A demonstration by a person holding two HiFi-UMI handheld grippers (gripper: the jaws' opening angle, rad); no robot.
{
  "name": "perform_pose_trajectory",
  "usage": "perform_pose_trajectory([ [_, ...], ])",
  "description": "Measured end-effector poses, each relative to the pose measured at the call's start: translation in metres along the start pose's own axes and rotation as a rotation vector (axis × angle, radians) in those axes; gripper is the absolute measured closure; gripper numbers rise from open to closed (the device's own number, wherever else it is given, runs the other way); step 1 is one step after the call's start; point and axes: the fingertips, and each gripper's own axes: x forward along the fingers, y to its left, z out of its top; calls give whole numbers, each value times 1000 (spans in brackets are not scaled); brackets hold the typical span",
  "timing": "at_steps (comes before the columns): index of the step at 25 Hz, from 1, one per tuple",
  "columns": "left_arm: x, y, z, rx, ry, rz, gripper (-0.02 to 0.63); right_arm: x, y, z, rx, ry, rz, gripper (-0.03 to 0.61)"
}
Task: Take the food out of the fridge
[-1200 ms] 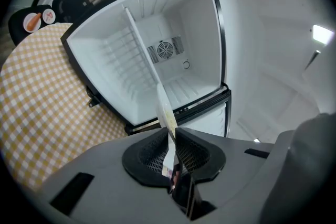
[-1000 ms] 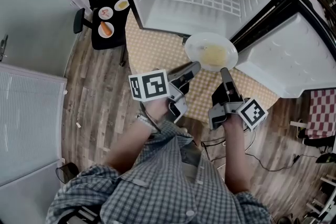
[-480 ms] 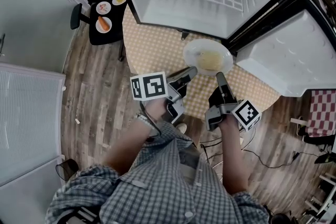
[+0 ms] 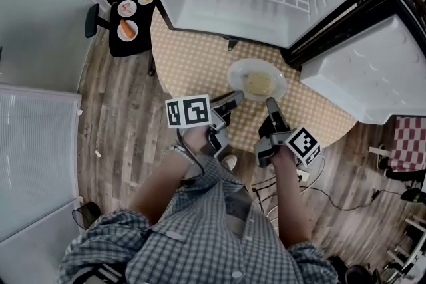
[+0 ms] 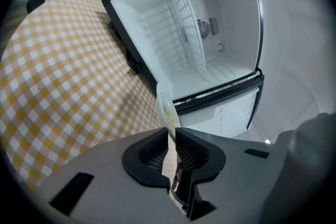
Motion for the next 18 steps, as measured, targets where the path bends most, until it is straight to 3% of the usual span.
perform_pose_trajectory([
  [11,14,48,-17,-77,62,81,563,11,-45,-19,40,36,-122,532],
  [18,14,66,-23,-70,96,139,561,17,-60,-30,36,83,-183,532],
])
